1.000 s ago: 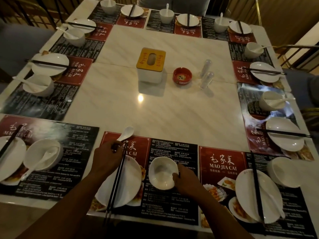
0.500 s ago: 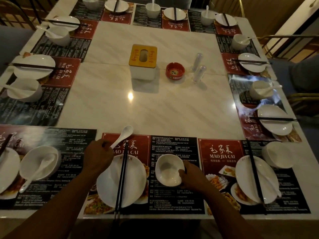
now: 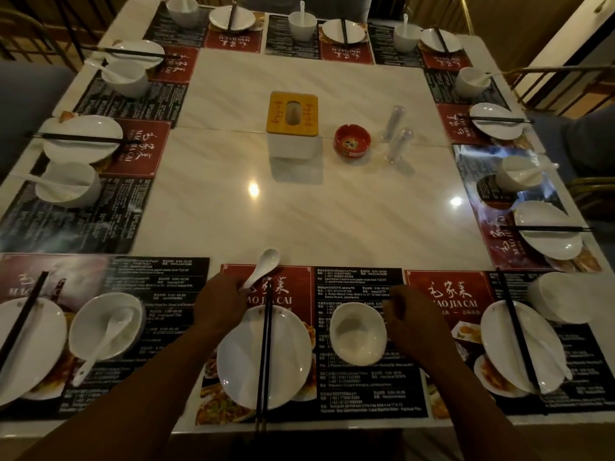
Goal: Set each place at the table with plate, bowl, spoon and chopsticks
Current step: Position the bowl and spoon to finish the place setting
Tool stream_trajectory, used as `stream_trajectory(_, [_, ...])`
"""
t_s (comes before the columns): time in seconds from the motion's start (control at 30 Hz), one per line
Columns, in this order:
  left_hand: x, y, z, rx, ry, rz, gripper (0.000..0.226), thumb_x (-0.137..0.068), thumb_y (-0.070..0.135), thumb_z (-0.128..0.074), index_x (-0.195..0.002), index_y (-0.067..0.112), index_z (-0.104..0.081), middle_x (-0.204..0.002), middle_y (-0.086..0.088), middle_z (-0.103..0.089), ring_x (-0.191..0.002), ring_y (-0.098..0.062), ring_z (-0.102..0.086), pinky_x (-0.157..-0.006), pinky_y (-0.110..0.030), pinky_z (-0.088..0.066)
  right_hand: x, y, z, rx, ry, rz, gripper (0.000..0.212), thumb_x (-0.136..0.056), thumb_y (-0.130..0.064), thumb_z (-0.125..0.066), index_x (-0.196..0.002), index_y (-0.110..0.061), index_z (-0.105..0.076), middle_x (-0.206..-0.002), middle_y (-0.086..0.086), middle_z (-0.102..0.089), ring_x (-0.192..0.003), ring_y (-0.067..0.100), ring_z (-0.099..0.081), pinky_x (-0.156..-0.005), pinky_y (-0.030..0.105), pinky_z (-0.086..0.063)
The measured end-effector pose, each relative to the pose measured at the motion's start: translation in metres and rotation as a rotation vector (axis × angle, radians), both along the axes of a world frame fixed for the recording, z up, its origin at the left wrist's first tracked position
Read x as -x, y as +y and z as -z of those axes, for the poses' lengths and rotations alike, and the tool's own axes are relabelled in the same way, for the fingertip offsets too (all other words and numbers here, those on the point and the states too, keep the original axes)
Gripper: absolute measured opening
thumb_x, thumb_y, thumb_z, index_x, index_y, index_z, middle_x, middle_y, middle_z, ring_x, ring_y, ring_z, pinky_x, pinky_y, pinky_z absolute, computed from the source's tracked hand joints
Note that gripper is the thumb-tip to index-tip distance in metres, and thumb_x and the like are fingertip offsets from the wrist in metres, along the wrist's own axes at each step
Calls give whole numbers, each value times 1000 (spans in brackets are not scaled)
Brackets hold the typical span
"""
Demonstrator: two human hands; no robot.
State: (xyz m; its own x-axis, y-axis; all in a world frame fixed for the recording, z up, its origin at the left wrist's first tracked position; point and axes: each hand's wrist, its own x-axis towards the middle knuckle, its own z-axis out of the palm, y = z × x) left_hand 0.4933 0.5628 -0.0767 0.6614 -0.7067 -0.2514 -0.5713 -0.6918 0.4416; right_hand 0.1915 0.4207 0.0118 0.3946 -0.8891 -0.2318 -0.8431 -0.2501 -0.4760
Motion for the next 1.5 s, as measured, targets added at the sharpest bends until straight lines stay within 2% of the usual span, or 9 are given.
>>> stream_trajectory(0.17, [-5, -9, -12, -97, 45, 39, 14, -88, 29, -72, -97, 18, -75, -82, 4, -67, -71, -13, -61, -69, -29, -53, -34, 25, -7, -8, -118, -41, 19, -96, -21, -62, -114, -20, -68, -106, -7, -68, -90, 6, -60, -77, 17, -49])
stream_trajectory(0.27, [1, -11, -38, 85, 226, -63, 14, -89, 27, -72, -101, 20, -75, -75, 10, -64, -67, -2, -60, -61, -19, -47, -59, 49, -7, -124, -186, -10, 18, -97, -21, -60, -113, -26, -68, -98, -19, -60, -82, -8, -54, -70, 6, -37])
stream_trajectory(0.33, [18, -13, -60, 225, 520, -175, 16, -88, 22, -74, -103, 21, -73, -83, 6, -72, -76, -9, -69, -68, -27, -57, -74, 63, -4, -229, -245, 32, 18, -97, -25, -61, -112, -31, -68, -99, -22, -62, -85, -10, -57, -74, 9, -43])
stream_trajectory(0.43, [54, -16, -88, 233, 916, -217, 9, -88, 16, -72, -97, 15, -73, -88, -3, -75, -84, -17, -71, -69, -27, -54, -87, 78, -3, -394, -353, 84, 13, -97, -30, -61, -108, -35, -66, -100, -13, -71, -89, 0, -67, -81, 24, -56])
stream_trajectory(0.6, [94, -22, -96, 179, 1072, -203, 11, -81, 15, -80, -88, 10, -75, -76, -2, -73, -65, -5, -65, -51, -15, -44, -66, 95, -13, -448, -398, 230, 13, -100, -29, -58, -104, -25, -70, -87, -4, -76, -77, 7, -72, -74, 29, -61])
stream_trajectory(0.77, [105, -22, -85, 122, 829, 35, 16, -88, 36, -73, -88, 20, -77, -83, 4, -74, -76, -8, -68, -62, -20, -51, -19, 103, -29, -511, -387, 380, 8, -96, -16, -64, -100, -18, -71, -83, 1, -77, -73, 14, -74, -65, 28, -60])
stream_trajectory(0.97, [77, -16, -67, 132, 684, 17, 10, -94, 19, -66, -102, 19, -72, -93, 5, -69, -90, -14, -66, -90, -40, -55, 22, 122, -24, -536, -371, 544, 7, -95, -9, -64, -94, -10, -71, -80, 6, -77, -76, 22, -74, -67, 31, -59])
stream_trajectory(1.3, [57, 3, -46, 142, 583, -44, 23, -91, 12, -68, -113, 16, -69, -106, 1, -66, -90, -8, -60, -65, -19, -46, 25, 119, 7, -604, -364, 544, 11, -96, -11, -63, -92, -7, -73, -80, 7, -77, -73, 18, -73, -70, 35, -61])
stream_trajectory(1.5, [54, 13, -40, 132, 575, -55, 24, -91, 14, -68, -115, 18, -68, -112, 2, -63, -90, -4, -57, -63, -15, -41, 27, 113, 12, -656, -411, 539, 10, -95, -10, -65, -93, -4, -73, -83, 11, -77, -80, 25, -75, -74, 40, -62])
